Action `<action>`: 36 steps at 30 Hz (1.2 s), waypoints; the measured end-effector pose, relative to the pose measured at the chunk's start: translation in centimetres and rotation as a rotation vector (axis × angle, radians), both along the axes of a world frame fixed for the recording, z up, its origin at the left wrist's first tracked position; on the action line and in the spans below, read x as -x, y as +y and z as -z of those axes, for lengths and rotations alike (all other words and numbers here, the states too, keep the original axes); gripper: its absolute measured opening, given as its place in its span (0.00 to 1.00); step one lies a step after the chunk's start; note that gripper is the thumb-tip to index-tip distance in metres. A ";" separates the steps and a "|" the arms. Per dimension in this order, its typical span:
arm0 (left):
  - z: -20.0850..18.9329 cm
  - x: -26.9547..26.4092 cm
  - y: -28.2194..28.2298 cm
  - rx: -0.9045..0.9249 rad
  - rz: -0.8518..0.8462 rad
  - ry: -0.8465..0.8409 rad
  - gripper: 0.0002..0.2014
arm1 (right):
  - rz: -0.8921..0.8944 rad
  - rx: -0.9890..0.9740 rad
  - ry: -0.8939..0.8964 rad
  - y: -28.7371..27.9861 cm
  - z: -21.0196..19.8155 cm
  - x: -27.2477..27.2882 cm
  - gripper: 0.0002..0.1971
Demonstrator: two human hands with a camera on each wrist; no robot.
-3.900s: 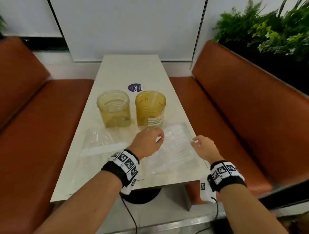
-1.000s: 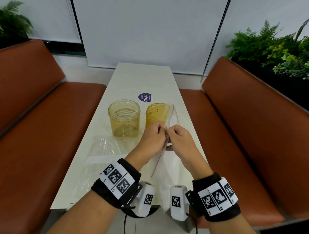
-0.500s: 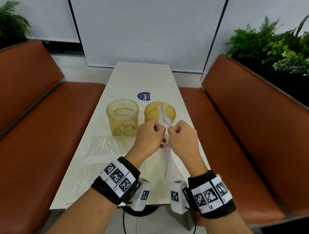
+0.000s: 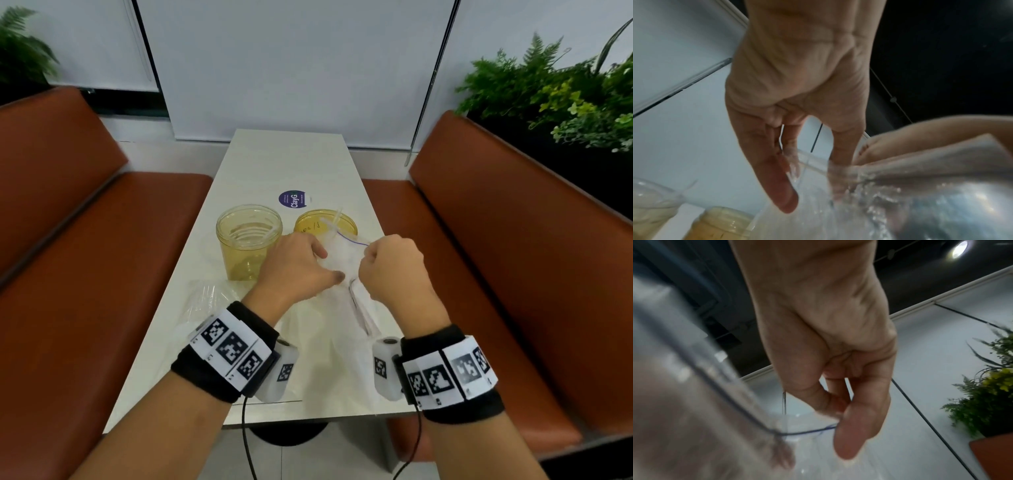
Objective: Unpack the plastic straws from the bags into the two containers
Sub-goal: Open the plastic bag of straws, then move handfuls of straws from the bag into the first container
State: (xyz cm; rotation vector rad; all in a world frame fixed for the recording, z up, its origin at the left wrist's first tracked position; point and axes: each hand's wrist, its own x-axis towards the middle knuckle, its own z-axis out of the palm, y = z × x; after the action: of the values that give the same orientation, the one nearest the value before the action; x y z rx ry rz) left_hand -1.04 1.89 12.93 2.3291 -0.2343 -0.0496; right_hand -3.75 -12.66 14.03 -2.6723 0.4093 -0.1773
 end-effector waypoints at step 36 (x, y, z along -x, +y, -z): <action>3.8 -0.3 3.9 0.357 0.133 -0.058 0.31 | -0.233 0.185 0.027 2.9 3.9 -3.5 0.17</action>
State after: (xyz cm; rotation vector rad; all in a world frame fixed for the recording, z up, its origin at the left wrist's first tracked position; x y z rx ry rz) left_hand -0.74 5.82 9.17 1.9599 -0.3939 -0.0046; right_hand -0.27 -9.73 10.14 -2.8794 0.0909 -0.1138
